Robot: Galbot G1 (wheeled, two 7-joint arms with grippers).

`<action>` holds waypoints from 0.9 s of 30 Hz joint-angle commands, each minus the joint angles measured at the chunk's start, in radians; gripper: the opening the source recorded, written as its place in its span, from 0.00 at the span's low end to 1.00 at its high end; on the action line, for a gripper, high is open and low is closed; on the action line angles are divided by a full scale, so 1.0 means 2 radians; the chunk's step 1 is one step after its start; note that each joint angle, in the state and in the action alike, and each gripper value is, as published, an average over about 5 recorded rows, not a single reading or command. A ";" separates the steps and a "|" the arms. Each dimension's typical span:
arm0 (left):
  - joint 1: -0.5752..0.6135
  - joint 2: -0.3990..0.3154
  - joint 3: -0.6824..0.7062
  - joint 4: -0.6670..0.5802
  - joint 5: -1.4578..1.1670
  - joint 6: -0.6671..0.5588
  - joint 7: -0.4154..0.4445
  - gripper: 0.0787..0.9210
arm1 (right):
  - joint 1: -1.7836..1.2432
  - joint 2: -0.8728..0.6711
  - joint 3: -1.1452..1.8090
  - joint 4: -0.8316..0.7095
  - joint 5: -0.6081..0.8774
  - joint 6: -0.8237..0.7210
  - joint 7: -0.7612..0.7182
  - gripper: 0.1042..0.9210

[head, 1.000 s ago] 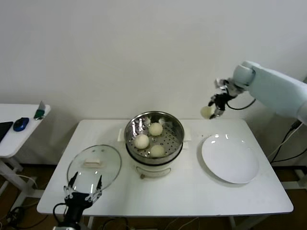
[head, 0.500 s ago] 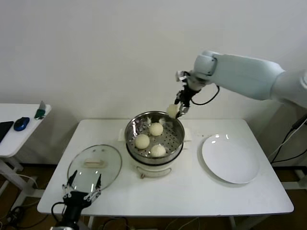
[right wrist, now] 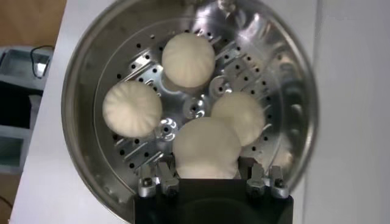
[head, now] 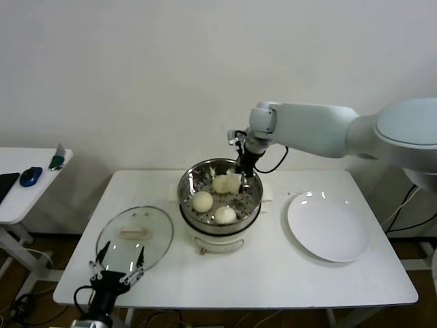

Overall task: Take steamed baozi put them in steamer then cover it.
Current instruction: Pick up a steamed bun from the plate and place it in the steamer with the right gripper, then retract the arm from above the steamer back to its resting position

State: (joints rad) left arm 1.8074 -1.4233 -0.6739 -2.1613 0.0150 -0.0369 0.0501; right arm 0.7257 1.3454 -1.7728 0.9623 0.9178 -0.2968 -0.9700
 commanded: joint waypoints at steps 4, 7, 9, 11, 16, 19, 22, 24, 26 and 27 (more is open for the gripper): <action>0.001 0.003 -0.007 0.003 -0.007 -0.001 0.000 0.88 | -0.036 0.014 -0.018 -0.005 -0.021 -0.005 0.004 0.70; 0.002 0.002 -0.007 0.003 -0.007 -0.002 0.000 0.88 | -0.039 0.013 -0.017 -0.007 -0.024 -0.005 0.005 0.70; 0.003 0.001 -0.007 0.003 -0.007 -0.002 0.000 0.88 | -0.039 0.013 -0.016 -0.008 -0.024 -0.005 0.006 0.70; 0.004 0.001 -0.008 0.002 -0.007 -0.002 0.000 0.88 | -0.036 0.014 -0.015 -0.009 -0.024 -0.005 0.005 0.71; 0.005 0.000 -0.008 0.000 -0.006 -0.002 0.000 0.88 | -0.027 0.010 -0.007 -0.007 -0.021 -0.005 -0.006 0.81; 0.006 0.000 -0.009 -0.002 -0.006 -0.002 0.000 0.88 | -0.018 0.006 -0.001 -0.005 -0.021 -0.004 -0.016 0.87; 0.006 0.000 -0.010 -0.003 -0.006 -0.002 0.000 0.88 | -0.007 -0.001 0.006 -0.002 -0.021 -0.001 -0.026 0.88; 0.006 0.000 -0.010 -0.003 -0.006 -0.002 0.000 0.88 | -0.001 -0.007 0.014 0.000 -0.020 0.001 -0.031 0.88; 0.006 -0.001 -0.009 -0.003 -0.005 -0.002 -0.001 0.88 | 0.006 -0.017 0.026 0.004 -0.018 0.004 -0.033 0.88; 0.006 -0.001 -0.009 -0.003 -0.005 -0.002 -0.001 0.88 | 0.010 -0.023 0.033 0.007 -0.018 0.007 -0.033 0.88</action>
State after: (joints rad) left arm 1.8198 -1.4227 -0.6925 -2.1664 0.0035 -0.0414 0.0494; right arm 0.7045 1.3402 -1.7615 0.9587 0.8806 -0.2951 -1.0058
